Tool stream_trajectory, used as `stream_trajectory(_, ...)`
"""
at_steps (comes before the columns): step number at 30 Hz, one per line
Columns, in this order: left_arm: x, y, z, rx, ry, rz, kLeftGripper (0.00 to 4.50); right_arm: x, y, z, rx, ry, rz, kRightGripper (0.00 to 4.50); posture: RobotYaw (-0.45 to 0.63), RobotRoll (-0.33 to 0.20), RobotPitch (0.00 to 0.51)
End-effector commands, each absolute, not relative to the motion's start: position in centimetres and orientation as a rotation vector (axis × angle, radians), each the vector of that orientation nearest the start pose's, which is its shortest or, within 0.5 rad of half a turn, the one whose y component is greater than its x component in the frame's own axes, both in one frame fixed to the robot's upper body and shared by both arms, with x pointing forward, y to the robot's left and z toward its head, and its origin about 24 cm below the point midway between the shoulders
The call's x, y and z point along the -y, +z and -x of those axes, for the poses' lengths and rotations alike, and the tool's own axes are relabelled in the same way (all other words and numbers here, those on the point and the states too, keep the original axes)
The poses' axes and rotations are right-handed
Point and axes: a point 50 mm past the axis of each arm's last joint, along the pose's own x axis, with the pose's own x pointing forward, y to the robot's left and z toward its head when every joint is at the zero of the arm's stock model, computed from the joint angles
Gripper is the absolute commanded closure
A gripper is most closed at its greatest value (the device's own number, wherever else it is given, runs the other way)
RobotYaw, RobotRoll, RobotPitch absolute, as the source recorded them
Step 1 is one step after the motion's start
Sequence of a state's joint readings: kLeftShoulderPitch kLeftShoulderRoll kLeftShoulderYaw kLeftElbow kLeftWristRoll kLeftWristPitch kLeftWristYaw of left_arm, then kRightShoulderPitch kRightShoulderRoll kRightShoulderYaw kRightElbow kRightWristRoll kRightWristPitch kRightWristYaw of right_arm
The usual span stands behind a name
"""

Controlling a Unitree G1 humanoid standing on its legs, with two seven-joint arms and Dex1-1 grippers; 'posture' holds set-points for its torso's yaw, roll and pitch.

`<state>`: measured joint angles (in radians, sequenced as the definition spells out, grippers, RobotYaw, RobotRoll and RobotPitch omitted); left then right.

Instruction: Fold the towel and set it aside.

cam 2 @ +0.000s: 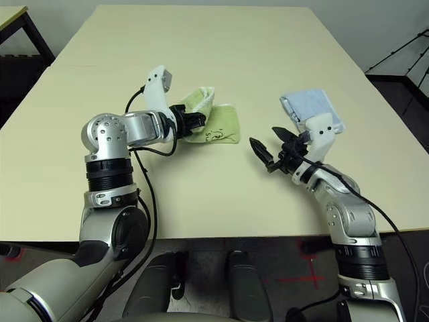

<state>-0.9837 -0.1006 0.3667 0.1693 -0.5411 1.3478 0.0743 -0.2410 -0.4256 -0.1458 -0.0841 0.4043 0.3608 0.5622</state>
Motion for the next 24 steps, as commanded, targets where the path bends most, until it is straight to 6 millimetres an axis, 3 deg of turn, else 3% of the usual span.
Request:
stream_trajectory(1, -4.6, 19.3, -34.5, -0.581, -0.591, 0.436, 4.47, 20.7, 12.2, -28.2, 0.003, 0.525, 0.009, 0.00, -0.05, 0.000, 0.147)
stream_trajectory(24, -3.1, 17.9, -34.6, -0.612, -0.588, 0.351, 4.47, 19.9, 12.0, -28.0, 0.003, 0.535, -0.029, 0.00, -0.07, 0.000, 0.156)
